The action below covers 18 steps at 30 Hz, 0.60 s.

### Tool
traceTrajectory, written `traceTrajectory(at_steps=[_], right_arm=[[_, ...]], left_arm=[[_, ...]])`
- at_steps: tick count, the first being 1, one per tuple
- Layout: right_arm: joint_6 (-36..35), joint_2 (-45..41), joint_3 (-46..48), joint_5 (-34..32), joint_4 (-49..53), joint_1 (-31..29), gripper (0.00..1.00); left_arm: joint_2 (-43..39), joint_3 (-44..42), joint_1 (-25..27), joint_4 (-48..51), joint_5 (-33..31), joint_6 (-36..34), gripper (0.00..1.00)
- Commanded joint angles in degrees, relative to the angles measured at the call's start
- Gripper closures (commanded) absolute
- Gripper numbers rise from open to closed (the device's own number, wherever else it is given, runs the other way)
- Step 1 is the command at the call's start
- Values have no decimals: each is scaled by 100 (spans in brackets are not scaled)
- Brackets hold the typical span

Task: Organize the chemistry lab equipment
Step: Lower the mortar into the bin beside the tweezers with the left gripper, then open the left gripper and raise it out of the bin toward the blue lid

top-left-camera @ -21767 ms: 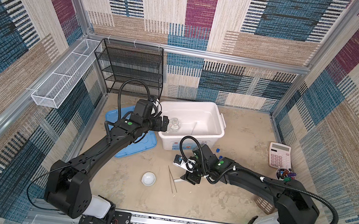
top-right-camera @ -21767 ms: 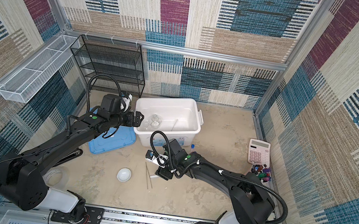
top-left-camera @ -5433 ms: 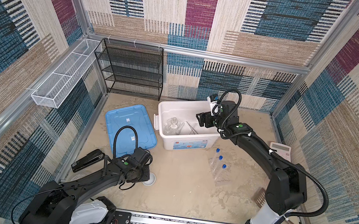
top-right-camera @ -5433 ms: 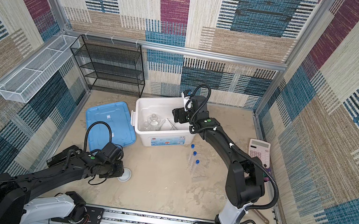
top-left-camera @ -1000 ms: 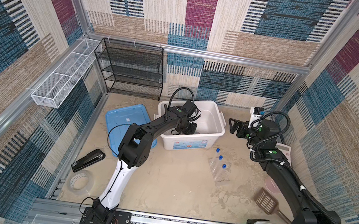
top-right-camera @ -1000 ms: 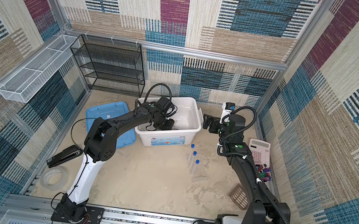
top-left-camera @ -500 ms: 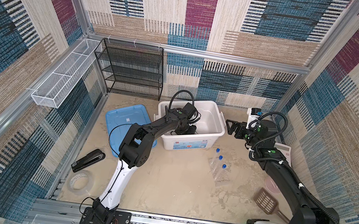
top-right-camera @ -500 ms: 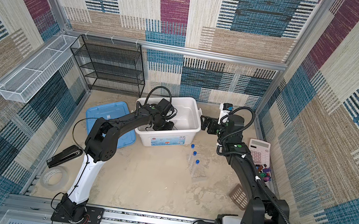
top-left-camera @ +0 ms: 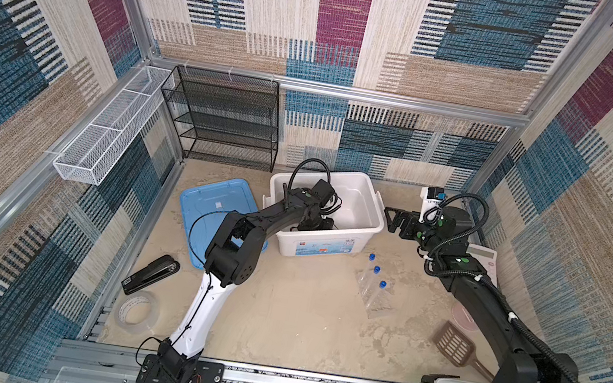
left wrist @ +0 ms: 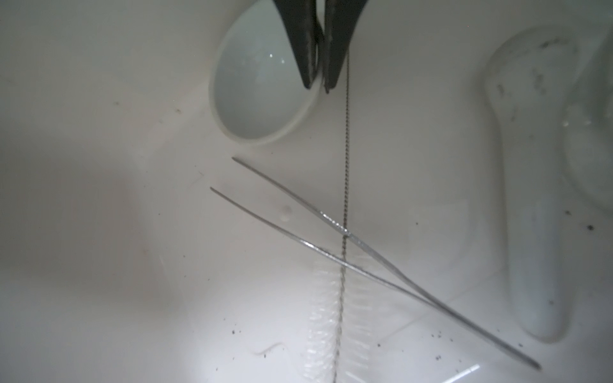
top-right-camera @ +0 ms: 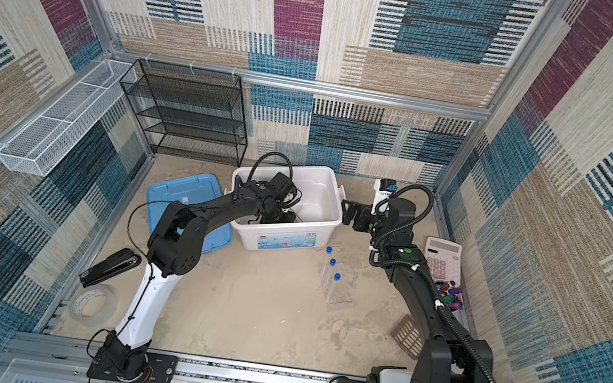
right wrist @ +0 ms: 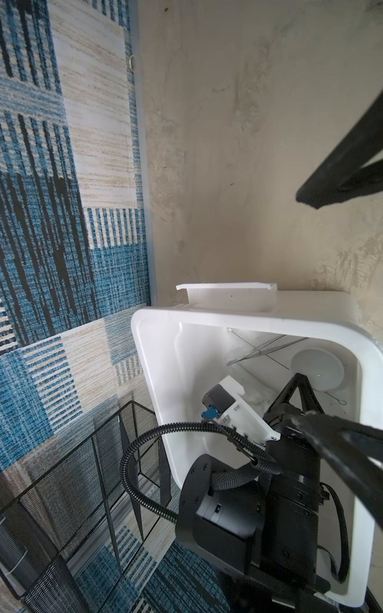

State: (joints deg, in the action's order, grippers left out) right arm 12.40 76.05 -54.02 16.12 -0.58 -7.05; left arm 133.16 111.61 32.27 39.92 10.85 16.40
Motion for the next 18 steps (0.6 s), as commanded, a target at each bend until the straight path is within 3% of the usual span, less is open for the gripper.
traceTrajectory(at_steps=[1, 4, 15, 18], right_arm=[[80, -8, 6, 118, -200, 2, 1], [81, -20, 13, 127, -204, 1, 1], [83, -75, 23, 66, -186, 2, 1], [100, -81, 22, 76, -180, 2, 1]], left_arm=[[12, 3, -10, 68, 31, -40, 100], [-9, 2, -3, 68, 58, -35, 100], [-75, -22, 7, 68, 110, -15, 84], [-139, -17, 16, 71, 102, -14, 76]])
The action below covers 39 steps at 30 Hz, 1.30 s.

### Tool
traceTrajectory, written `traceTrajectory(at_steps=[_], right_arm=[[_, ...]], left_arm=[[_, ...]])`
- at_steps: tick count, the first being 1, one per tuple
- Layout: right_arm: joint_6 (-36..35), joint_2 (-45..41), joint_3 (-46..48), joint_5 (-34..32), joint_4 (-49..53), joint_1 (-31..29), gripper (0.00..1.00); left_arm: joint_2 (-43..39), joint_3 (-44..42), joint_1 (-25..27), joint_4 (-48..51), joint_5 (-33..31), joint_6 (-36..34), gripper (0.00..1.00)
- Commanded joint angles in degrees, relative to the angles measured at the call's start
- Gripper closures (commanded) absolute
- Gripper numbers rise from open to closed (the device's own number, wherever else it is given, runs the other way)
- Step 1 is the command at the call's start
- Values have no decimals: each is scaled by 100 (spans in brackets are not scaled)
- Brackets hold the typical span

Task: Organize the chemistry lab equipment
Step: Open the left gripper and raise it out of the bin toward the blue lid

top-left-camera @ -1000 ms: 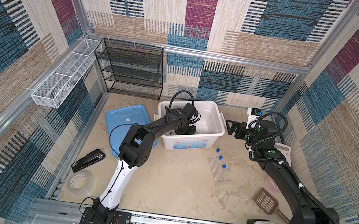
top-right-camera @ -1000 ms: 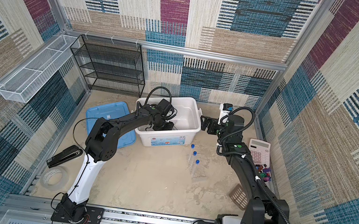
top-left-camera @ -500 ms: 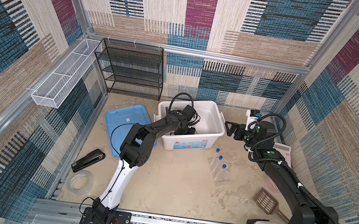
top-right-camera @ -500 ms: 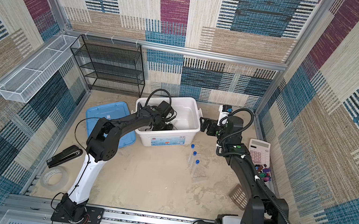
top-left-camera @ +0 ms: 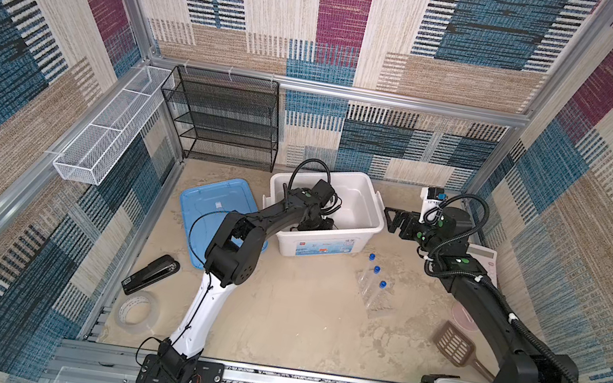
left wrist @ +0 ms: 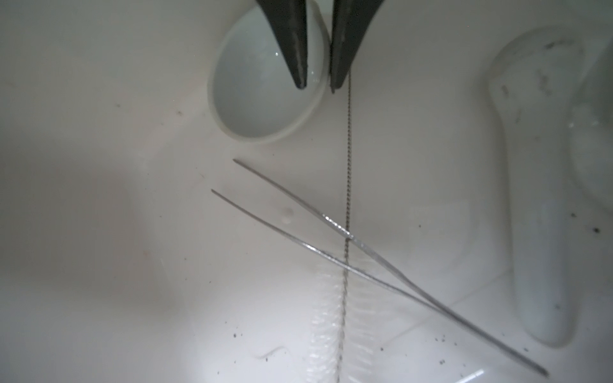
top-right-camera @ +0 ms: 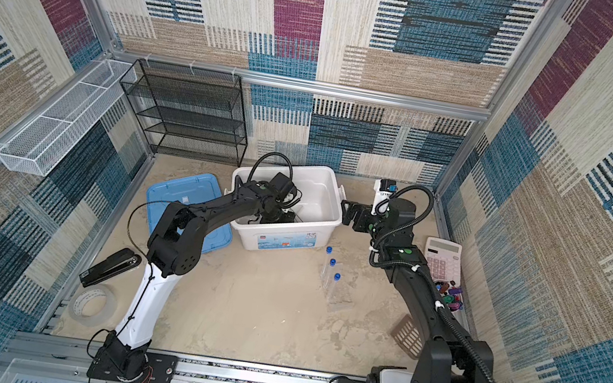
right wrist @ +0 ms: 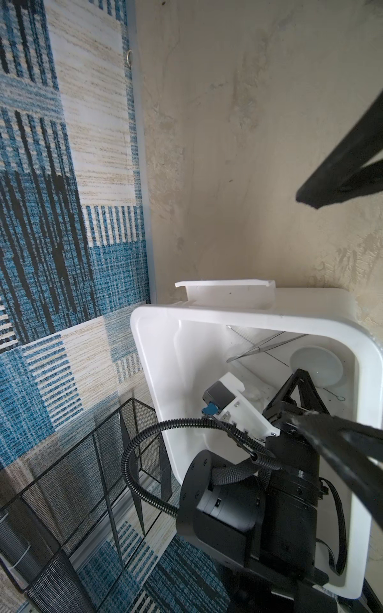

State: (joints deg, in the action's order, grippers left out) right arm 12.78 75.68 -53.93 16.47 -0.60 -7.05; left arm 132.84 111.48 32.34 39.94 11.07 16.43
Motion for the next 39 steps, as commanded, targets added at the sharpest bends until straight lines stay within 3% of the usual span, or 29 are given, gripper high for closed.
traceTrajectory(at_steps=[1, 16, 23, 30, 39], right_arm=[[67, -50, 15, 58, -181, 2, 1], [92, -191, 41, 43, -168, 2, 1], [146, -214, 29, 236, -198, 0, 1], [177, -346, 75, 460, -354, 1, 1], [184, -428, 215, 778, -462, 2, 1]], left_arm=[[-129, -4, 9, 62, 79, -27, 72], [-653, -124, 86, 65, -194, -109, 34], [-1331, -314, 193, 10, -845, -243, 1], [-1947, -577, 212, -137, -1109, -230, 0], [-3269, -1690, 182, -770, -1808, -134, 0]])
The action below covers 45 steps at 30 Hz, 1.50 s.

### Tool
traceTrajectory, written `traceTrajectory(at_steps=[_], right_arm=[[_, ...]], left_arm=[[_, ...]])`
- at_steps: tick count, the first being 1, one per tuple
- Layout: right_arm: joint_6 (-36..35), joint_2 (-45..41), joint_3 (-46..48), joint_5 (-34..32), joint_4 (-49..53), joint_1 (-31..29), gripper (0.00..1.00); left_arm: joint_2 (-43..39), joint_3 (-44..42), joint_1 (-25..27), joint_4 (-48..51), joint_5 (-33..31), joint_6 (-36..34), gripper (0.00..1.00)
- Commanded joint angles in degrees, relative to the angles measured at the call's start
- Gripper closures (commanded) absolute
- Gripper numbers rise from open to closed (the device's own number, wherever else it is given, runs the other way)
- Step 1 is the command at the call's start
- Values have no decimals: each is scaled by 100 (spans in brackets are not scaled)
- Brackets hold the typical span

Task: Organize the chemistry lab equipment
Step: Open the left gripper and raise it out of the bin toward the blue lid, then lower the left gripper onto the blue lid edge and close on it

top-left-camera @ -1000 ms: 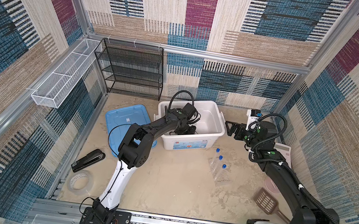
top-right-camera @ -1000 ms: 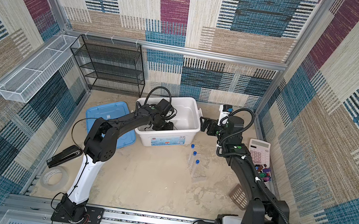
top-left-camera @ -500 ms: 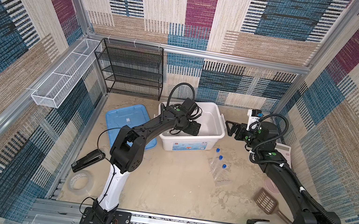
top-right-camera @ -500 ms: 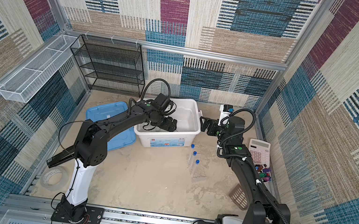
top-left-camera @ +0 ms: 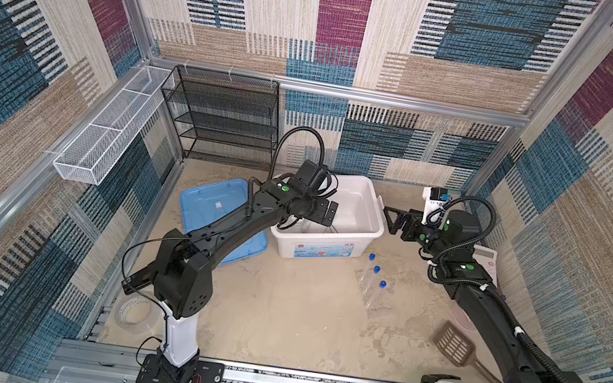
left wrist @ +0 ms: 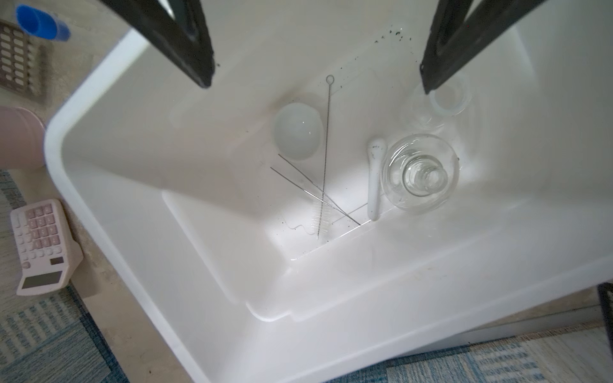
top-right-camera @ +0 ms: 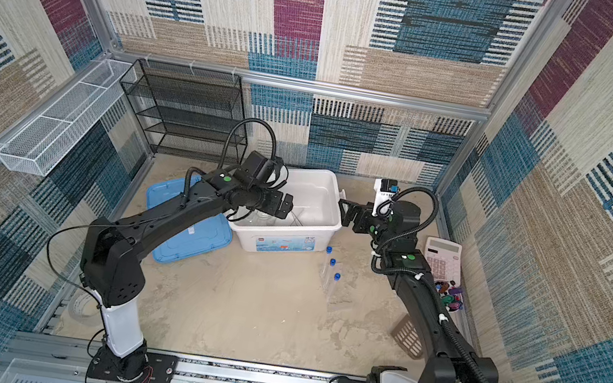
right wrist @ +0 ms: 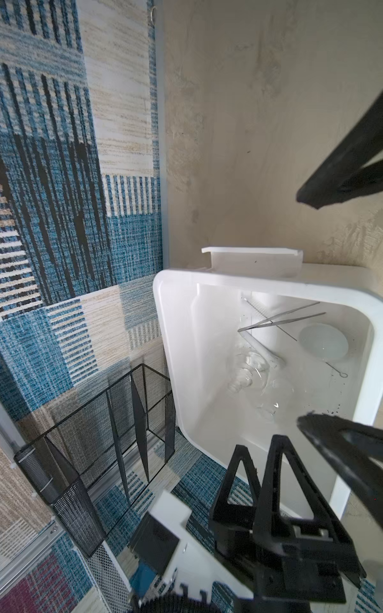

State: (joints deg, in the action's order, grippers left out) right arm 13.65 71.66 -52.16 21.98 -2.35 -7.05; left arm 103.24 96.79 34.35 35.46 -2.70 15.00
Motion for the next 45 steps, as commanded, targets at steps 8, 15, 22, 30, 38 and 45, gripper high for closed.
traceTrajectory(at_steps=[8, 15, 22, 30, 38, 45], right_arm=[[423, 106, 147, 673, -771, 2, 1], [555, 238, 111, 935, -864, -7, 0], [595, 209, 162, 930, -881, -7, 0], [685, 242, 259, 895, -969, -7, 1], [553, 270, 226, 756, -838, -8, 0], [499, 277, 251, 641, -802, -5, 0]], left_arm=[[-1942, -1782, -872, -416, -1007, 470, 0], [-2782, -2715, -2160, 182, -1482, 799, 0], [-2729, -3370, -3526, 34, -840, 889, 0], [-1860, -3380, -4396, -80, -687, 695, 26], [-858, -2935, -4822, 107, -339, 461, 48], [-261, -2707, -4880, 55, -315, 421, 54]])
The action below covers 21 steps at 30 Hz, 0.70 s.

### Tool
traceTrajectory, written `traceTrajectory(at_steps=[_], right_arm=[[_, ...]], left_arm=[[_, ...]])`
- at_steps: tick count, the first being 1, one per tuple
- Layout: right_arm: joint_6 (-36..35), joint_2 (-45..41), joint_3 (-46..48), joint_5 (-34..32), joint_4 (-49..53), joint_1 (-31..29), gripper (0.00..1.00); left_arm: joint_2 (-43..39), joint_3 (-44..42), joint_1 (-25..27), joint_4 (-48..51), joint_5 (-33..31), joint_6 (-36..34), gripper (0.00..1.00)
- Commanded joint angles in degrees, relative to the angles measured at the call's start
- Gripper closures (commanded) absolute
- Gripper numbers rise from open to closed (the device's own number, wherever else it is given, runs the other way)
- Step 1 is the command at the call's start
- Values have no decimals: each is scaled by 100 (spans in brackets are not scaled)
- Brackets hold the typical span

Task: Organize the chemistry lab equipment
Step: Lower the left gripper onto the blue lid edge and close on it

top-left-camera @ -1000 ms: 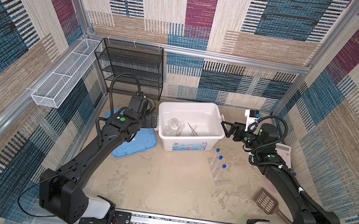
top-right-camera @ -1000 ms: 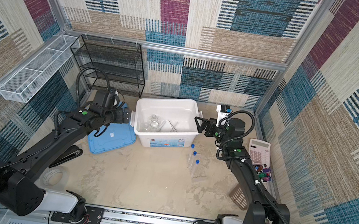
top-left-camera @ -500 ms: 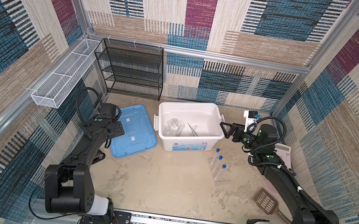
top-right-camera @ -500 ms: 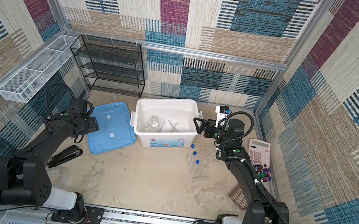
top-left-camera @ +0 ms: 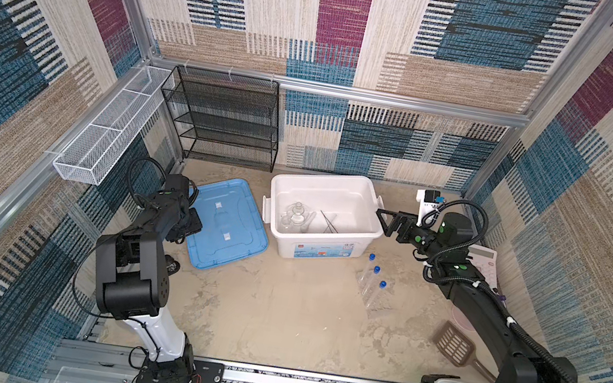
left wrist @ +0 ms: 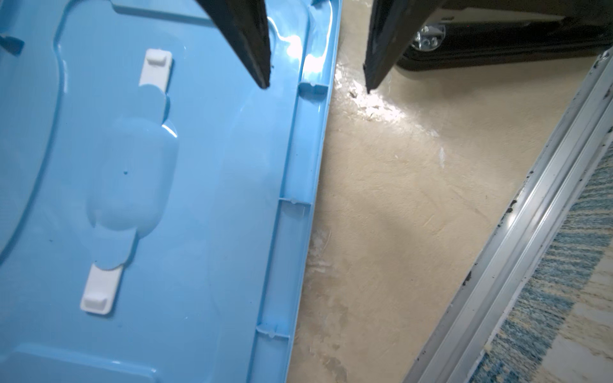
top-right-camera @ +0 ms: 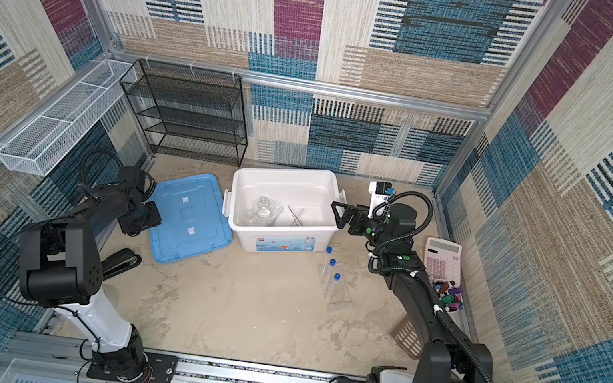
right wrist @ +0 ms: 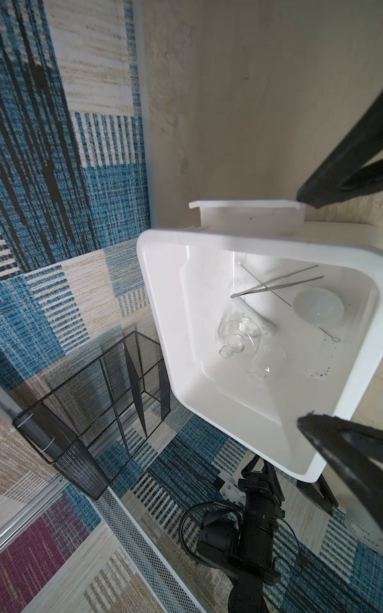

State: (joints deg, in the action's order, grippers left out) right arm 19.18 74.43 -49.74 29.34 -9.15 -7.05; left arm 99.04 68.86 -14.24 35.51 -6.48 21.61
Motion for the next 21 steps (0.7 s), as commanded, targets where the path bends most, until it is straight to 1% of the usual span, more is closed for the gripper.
traceTrajectory(at_steps=[1, 3, 12, 17, 21], right_arm=[[-50, 3, -1, -104, -107, -1, 0], [-77, 16, -1, -135, -72, -6, 0], [-206, -17, 17, -295, 1, -6, 1], [-244, -8, 8, -311, 35, 0, 1], [-275, -27, -1, -341, 75, 0, 1]], left_arm=[[252, 121, -41, 61, 67, -241, 57], [407, 175, -78, 92, 70, -237, 62], [765, 210, -222, 23, 120, -345, 71], [918, 224, -236, -9, 356, -396, 77], [1100, 357, -236, 65, 598, -562, 80]])
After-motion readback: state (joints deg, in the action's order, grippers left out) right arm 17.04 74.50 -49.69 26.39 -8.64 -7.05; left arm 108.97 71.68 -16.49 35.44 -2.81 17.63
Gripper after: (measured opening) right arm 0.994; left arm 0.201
